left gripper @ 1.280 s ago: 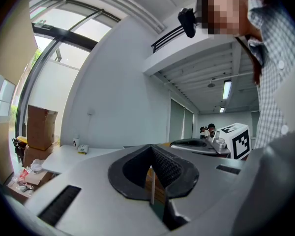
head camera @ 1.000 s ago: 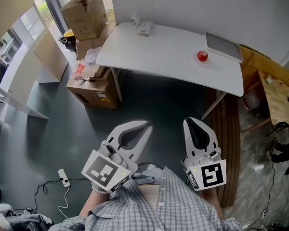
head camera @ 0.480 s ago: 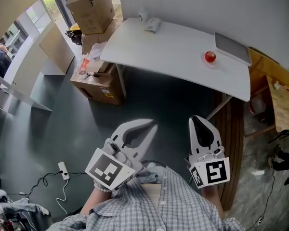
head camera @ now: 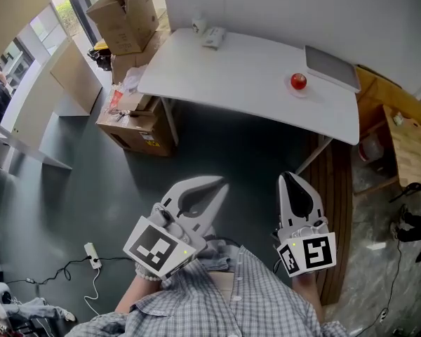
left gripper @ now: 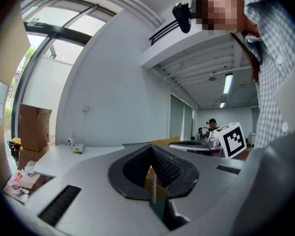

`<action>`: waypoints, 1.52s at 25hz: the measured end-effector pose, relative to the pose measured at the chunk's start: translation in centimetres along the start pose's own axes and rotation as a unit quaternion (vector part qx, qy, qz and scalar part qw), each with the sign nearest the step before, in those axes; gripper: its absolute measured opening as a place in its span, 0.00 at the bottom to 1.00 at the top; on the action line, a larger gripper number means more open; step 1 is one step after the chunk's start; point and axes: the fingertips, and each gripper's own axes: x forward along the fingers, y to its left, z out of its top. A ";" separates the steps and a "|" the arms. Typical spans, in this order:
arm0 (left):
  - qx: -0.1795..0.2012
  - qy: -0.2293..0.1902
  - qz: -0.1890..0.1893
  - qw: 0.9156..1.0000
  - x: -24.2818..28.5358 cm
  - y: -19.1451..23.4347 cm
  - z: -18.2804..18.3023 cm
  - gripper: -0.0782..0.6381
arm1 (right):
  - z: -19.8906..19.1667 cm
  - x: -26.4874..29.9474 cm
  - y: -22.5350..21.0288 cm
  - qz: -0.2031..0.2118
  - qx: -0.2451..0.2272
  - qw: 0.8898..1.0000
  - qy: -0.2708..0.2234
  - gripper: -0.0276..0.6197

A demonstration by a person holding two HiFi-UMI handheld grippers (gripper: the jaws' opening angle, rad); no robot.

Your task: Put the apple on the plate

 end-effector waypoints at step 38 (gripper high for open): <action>-0.007 -0.016 -0.164 0.986 16.8 6.2 3.1 0.12 | 1.5 7.2 -12.8 -0.159 -0.028 0.987 0.025 0.09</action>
